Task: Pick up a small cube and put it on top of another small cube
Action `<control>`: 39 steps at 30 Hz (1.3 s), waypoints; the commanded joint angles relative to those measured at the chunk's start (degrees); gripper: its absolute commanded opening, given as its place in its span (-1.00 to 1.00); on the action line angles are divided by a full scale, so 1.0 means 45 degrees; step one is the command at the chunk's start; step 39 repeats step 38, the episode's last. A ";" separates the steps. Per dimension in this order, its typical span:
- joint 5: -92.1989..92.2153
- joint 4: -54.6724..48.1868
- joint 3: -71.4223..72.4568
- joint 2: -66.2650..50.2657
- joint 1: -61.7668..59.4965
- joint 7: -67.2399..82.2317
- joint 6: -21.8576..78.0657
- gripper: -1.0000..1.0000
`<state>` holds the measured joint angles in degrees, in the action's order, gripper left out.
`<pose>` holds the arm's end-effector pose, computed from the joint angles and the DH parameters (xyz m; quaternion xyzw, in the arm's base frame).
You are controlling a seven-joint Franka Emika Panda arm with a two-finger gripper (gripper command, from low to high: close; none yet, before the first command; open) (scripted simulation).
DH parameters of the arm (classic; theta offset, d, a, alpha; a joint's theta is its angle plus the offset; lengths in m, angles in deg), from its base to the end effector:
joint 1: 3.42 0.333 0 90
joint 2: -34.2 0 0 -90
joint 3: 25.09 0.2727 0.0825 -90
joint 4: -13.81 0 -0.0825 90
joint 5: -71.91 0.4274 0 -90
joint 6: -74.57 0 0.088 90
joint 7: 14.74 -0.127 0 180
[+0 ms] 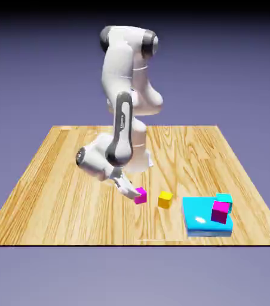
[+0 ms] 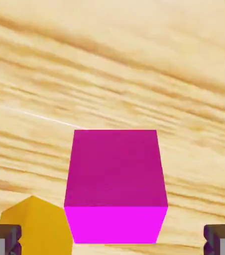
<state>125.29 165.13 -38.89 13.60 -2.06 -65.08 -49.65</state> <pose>0.3027 -0.0450 0.0006 -0.5071 0.7646 0.3897 0.0800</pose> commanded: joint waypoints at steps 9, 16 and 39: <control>-0.1357 -0.0285 -0.0576 0.1894 -0.0003 -0.2154 0.0703 -1.00; 0.2519 -0.1276 0.1809 0.2406 0.1128 -0.5333 -0.1867 -1.00; 1.0717 -0.4315 0.5945 0.1176 0.3489 -0.8960 -0.6749 1.00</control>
